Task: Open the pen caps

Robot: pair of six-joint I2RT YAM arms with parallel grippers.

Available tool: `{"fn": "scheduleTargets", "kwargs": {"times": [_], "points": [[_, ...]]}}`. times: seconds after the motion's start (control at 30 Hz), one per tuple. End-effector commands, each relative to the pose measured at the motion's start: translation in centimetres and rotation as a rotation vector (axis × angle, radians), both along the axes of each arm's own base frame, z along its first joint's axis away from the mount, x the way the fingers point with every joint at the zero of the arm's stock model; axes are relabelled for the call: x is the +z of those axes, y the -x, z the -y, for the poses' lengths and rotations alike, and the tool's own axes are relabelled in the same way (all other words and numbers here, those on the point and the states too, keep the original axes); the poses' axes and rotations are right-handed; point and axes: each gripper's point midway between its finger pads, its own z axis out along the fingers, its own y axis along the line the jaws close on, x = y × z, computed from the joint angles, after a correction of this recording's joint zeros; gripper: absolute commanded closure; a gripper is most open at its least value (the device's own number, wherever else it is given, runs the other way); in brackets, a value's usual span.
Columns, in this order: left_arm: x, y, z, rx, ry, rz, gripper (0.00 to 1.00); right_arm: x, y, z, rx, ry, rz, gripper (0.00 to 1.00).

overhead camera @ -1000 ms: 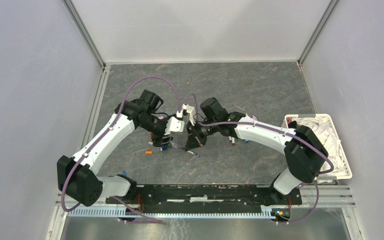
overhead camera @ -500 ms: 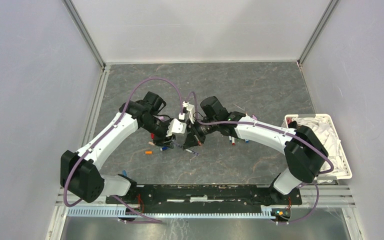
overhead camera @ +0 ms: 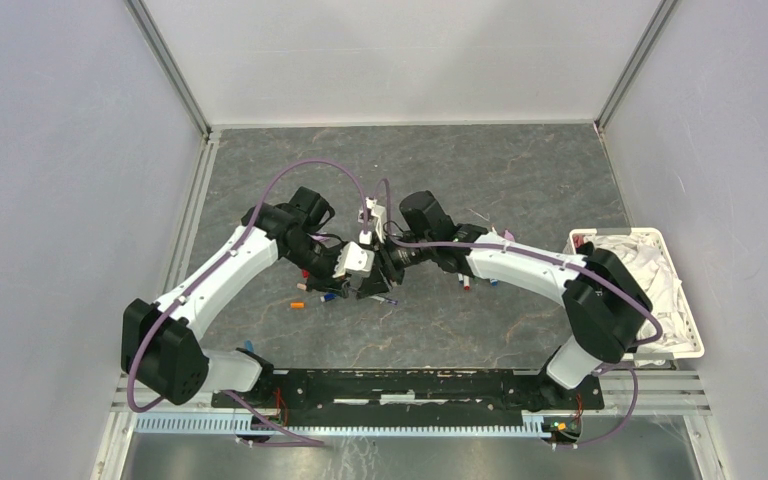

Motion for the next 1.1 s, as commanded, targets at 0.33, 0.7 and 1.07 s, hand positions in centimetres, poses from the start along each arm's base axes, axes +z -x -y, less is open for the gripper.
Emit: {"fn": "scheduleTargets", "kwargs": {"times": [0.33,0.7,1.07], "points": [[1.2,-1.2,-0.1,-0.035,-0.023,0.089,0.98,-1.5,0.4,-0.1,0.046,-0.018,-0.084,1.00],[0.8,-8.1,-5.6,0.058,-0.188,0.223,0.98,-8.5,-0.1,9.5,-0.166,0.294,-0.007,1.00],[-4.4,-10.4,-2.5,0.287,-0.090,0.150,0.96,-7.4,-11.8,15.9,-0.736,0.540,0.274,0.98]]}}
